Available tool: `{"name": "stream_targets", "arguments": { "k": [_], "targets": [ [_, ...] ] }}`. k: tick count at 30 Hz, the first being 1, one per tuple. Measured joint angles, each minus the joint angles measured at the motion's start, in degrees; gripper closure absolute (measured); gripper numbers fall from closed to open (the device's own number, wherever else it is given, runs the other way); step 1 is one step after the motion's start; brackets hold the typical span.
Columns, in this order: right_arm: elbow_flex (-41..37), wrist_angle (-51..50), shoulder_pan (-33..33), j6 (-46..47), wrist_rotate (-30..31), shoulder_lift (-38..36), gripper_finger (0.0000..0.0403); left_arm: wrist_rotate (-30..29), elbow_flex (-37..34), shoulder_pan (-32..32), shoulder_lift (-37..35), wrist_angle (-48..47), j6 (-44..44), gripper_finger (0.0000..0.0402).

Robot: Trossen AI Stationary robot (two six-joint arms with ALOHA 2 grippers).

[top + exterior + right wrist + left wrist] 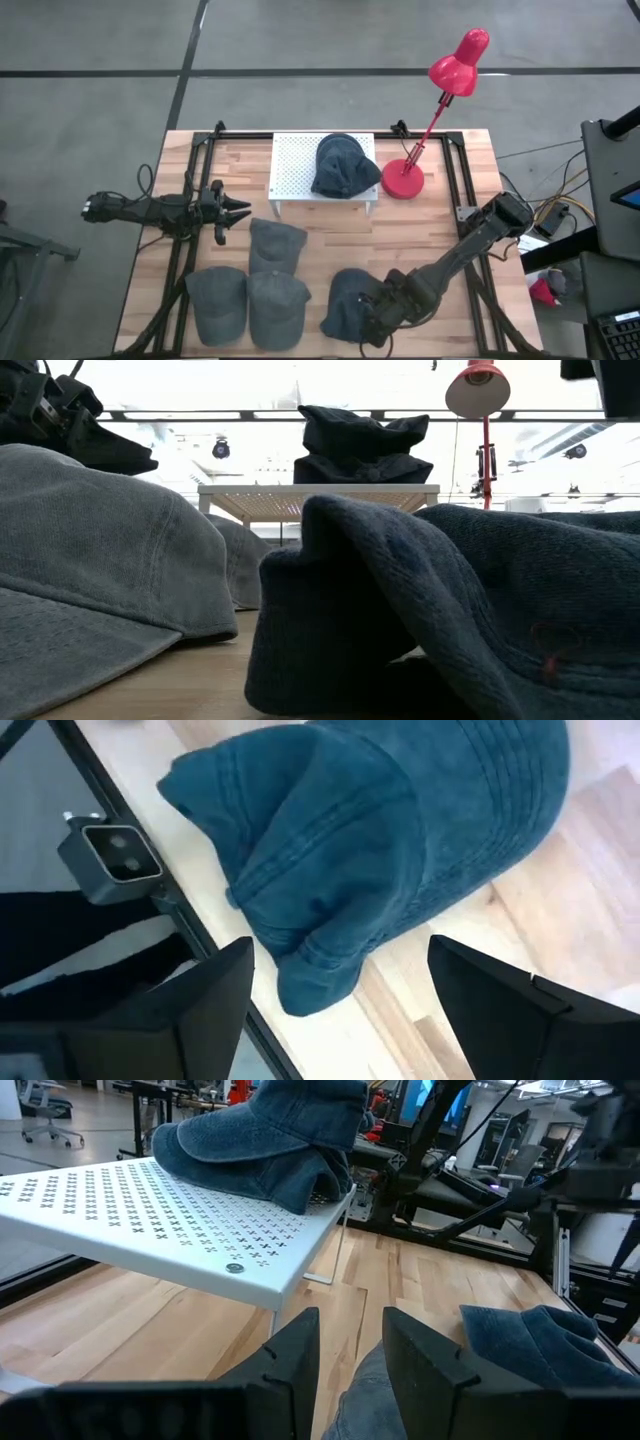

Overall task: Pick & Place hat
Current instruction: Stack the blue cap on the blue cap on the shelf

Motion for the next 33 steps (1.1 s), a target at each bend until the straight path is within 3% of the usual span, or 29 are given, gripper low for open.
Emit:
{"name": "stream_targets", "arguments": {
  "k": [15, 23, 33],
  "targets": [
    [-10.26, 9.83, -0.09, 1.33, -2.66, 0.01, 0.0117, 0.0, 0.0, 0.0, -0.02, 0.0, 0.11, 0.0287],
    [-15.56, 20.39, -0.57, 4.05, -4.75, 0.01, 0.0117, 0.0, 0.0, 0.0, -0.02, -0.02, 0.22, 0.0287],
    [-21.33, 21.3, -0.57, 11.3, -5.75, 0.01, 0.015, 0.0, 0.0, 0.0, 0.0, -0.11, 0.26, 0.0287]
  ]
}}
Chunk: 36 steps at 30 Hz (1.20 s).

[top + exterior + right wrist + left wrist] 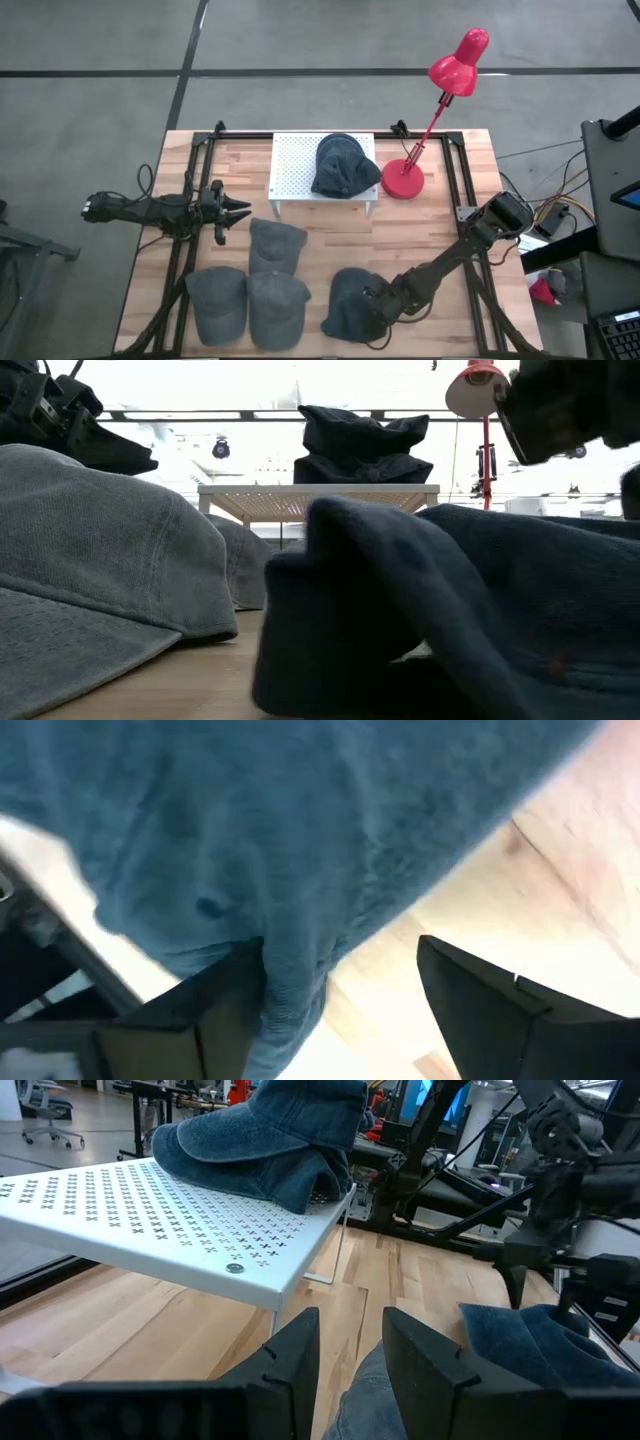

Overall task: Pick & Place hat
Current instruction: Stack the blue cap on the blue cap on the shelf

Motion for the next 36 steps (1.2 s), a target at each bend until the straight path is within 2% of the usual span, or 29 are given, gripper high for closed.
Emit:
{"name": "stream_targets", "arguments": {
  "k": [8, 18, 29, 36],
  "targets": [
    [-3.76, 0.27, 0.0, 5.98, -2.95, -0.18, 0.0241, 0.0, 0.02, 0.0, -0.01, -0.07, 1.68, 0.0287],
    [-2.46, 0.11, 0.01, 3.77, -4.72, -0.3, 0.0381, 0.0, 0.02, 0.0, -0.02, -0.11, 1.9, 0.0287],
    [5.57, -1.12, -0.31, -3.03, -6.45, -5.43, 0.0389, 0.02, 0.04, 0.0, -0.02, -0.35, 1.92, 0.0287],
    [14.33, -10.18, -2.02, -4.03, 1.14, -10.95, 0.0389, 0.03, 0.04, 0.0, 0.04, -0.35, 1.92, 0.0287]
  ]
}}
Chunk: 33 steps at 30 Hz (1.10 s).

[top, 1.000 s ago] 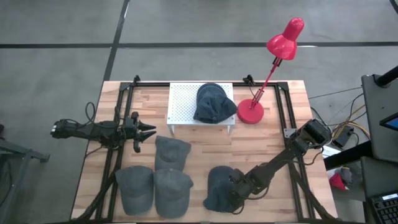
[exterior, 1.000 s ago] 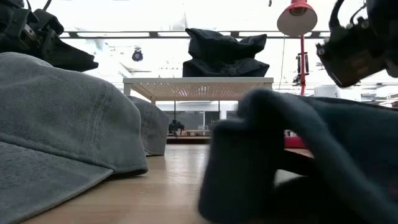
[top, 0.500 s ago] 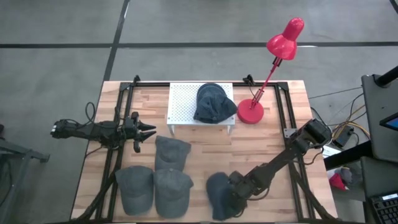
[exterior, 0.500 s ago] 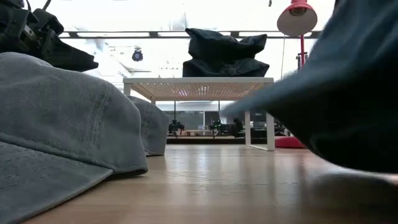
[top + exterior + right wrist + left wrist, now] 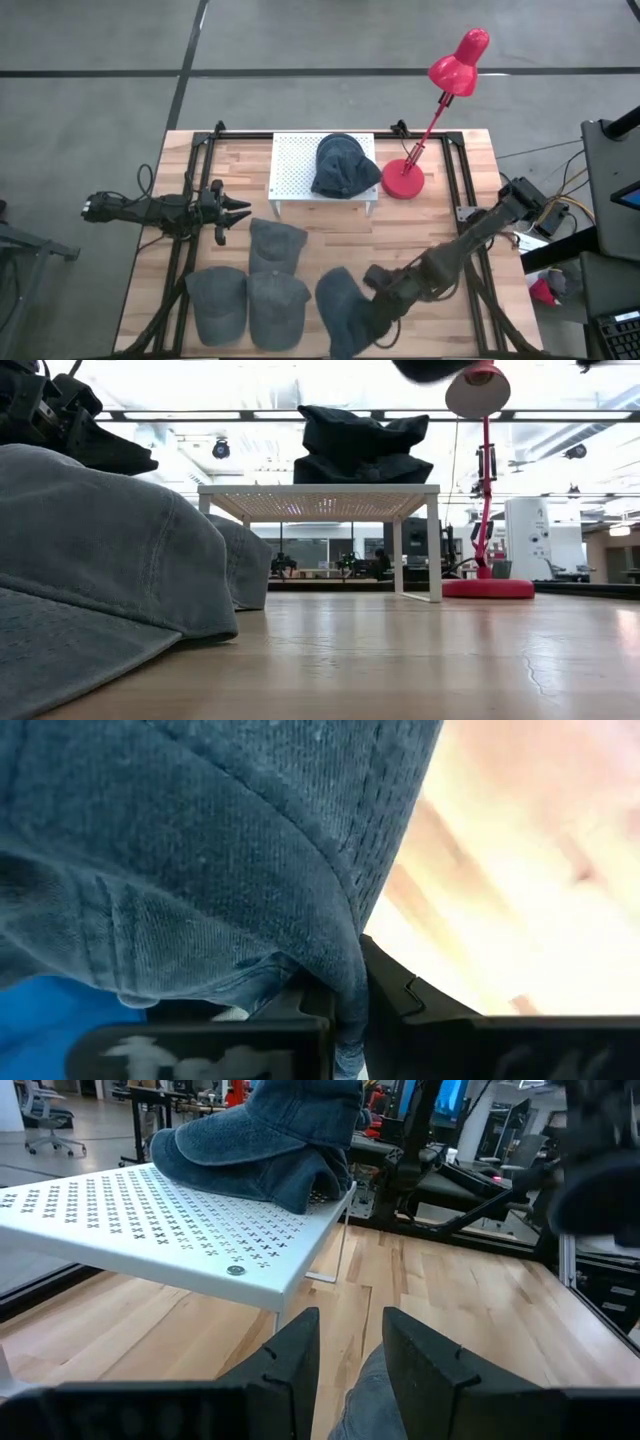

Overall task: Pick & Place hat
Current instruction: Stack the blue cap on the blue cap on the shelf

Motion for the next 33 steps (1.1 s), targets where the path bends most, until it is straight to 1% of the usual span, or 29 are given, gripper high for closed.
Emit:
{"name": "stream_targets", "arguments": {
  "k": [3, 8, 12, 14, 18, 21, 28, 30, 33],
  "targets": [
    [5.91, -9.04, -1.9, 0.17, 2.6, -1.82, 0.039, 0.03, 0.0, 0.0, 0.04, 0.0, -0.02, 0.0287],
    [18.21, -28.49, -6.22, -0.24, 7.16, -2.65, 0.039, -0.03, 0.0, 0.0, 0.04, 0.0, -0.02, 0.0287],
    [28.57, -42.75, -10.71, -0.87, 8.55, -2.1, 0.039, -0.01, 0.0, 0.0, 0.04, 0.0, -0.02, 0.0287],
    [32.74, -47.03, -13.45, -2.36, 8.74, -1.94, 0.039, -0.01, 0.0, 0.0, 0.04, 0.0, -0.02, 0.0287],
    [37.92, -47.71, -19.71, -6.98, 10.06, -2.12, 0.039, -0.02, 0.0, 0.0, 0.04, 0.0, -0.02, 0.0287],
    [41.46, -47.64, -25.03, -12.58, 10.17, -1.96, 0.039, -0.02, 0.0, 0.0, 0.07, 0.0, 0.09, 0.0287],
    [44.29, -47.72, -37.09, -22.84, 9.97, -1.85, 0.039, -0.03, -0.01, 0.0, 0.07, 0.02, 0.12, 0.0287],
    [44.74, -47.68, -40.26, -25.02, 8.85, -1.85, 0.039, -0.03, -0.02, 0.0, 0.07, 0.02, 0.13, 0.0287],
    [44.69, -47.71, -45.0, -27.74, 5.5, -1.88, 0.039, -0.03, -0.02, 0.0, 0.07, 0.02, 0.13, 0.0287]
  ]
}}
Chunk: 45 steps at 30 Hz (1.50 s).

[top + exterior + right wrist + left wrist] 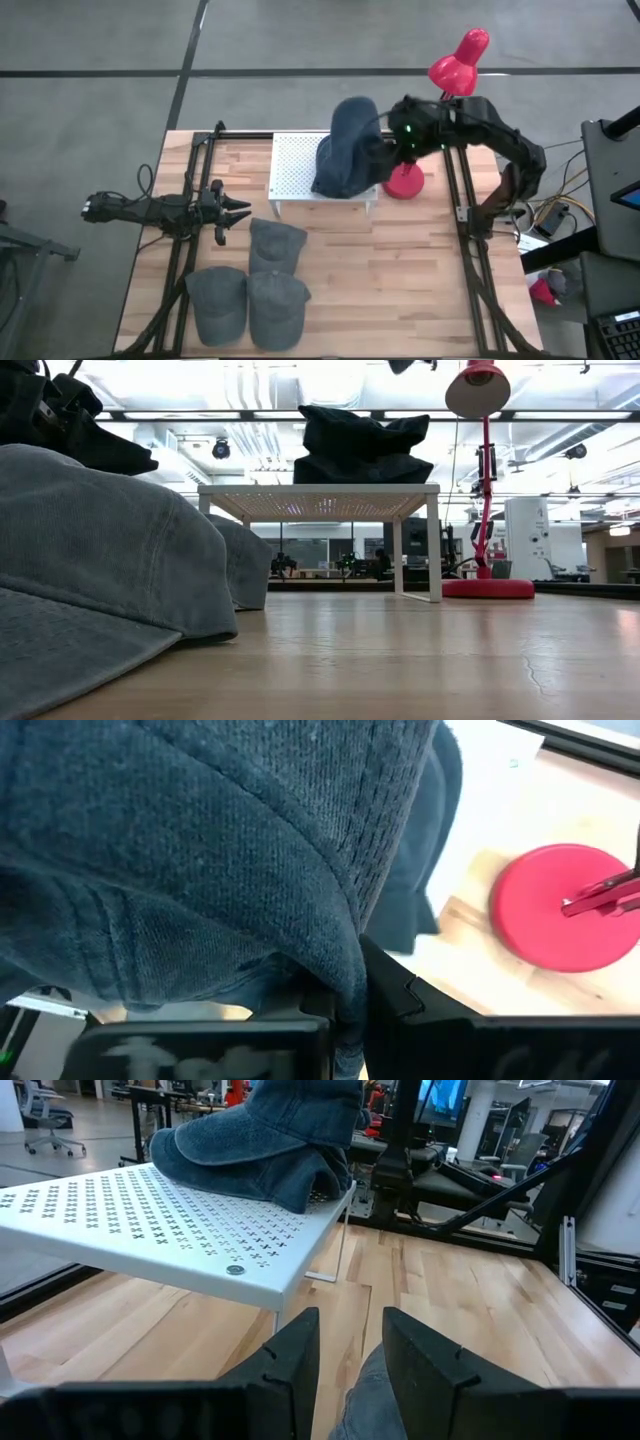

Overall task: Pick & Place hat
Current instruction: Stack the blue cap on the blue cap on the shelf

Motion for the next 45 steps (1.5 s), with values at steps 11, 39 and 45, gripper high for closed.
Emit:
{"name": "stream_targets", "arguments": {
  "k": [11, 39, 45],
  "targets": [
    [-0.06, 0.0, -10.32, -5.99, -11.36, 3.56, 0.039, -0.02, 0.0, 0.0, 0.0, 0.0, 0.1, 0.0287],
    [0.0, 0.0, -16.04, -11.47, -26.04, 9.46, 0.039, -0.02, 0.0, 0.0, 0.0, 0.0, 1.59, 0.0287],
    [0.0, 0.0, -16.03, -11.79, -28.39, 9.42, 0.039, -0.04, 0.0, 0.0, 0.0, 0.0, 3.2, 0.0287]
  ]
}}
